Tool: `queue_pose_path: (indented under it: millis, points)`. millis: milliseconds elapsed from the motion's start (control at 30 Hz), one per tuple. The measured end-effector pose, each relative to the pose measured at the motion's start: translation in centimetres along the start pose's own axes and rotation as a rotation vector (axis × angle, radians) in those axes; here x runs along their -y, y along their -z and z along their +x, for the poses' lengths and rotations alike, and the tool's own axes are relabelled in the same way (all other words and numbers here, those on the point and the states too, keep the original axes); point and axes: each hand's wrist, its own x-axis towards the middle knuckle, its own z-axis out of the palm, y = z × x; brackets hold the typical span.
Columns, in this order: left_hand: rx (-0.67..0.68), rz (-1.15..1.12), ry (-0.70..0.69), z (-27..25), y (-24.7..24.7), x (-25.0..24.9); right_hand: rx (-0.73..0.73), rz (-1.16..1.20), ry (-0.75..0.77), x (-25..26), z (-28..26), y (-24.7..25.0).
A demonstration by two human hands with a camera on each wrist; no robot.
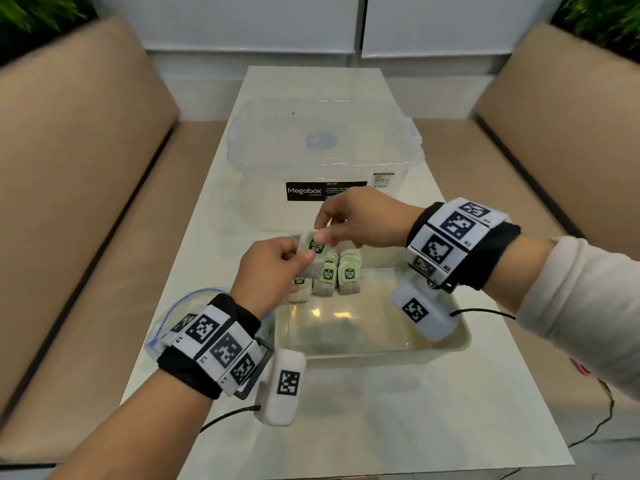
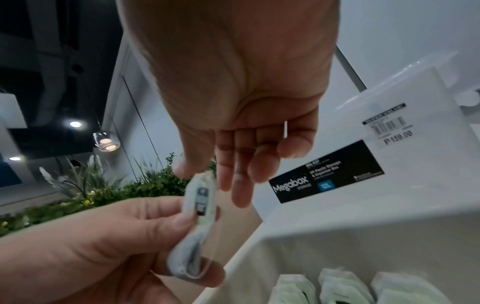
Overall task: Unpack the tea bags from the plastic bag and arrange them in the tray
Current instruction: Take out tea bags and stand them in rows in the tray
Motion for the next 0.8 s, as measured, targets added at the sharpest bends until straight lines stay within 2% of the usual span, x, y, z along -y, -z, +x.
queue_pose_path:
  millis: [267, 400, 500, 533, 667, 800]
  points:
    - [0.023, 0.084, -0.086, 0.5, -2.2, -0.7, -0.134, -0.097, -0.07, -2.2, -1.9, 1.5]
    - [-0.021, 0.436, -0.138, 1.1, -1.6, -0.3, -0.153, -0.284, -0.186, -4.7, -1.8, 1.7]
    - [-0.052, 0.702, -0.182, 1.7, -0.9, 0.1, -0.108, -0.411, -0.257, -6.6, -0.9, 1.1]
    - [-0.042, 0.794, -0.167, 1.8, -0.7, 0.1, -0.1, -0.433, -0.268, -6.9, -0.5, 0.9]
    - [0.101, 1.114, 0.045, 2.2, -0.2, -0.6, -0.104, -0.51, -0.274, -7.7, 0.9, 0.2]
    - [0.171, 1.213, 0.109, 2.2, 0.2, -0.6, -0.062, -0.591, -0.272, -8.2, 2.2, -0.5]
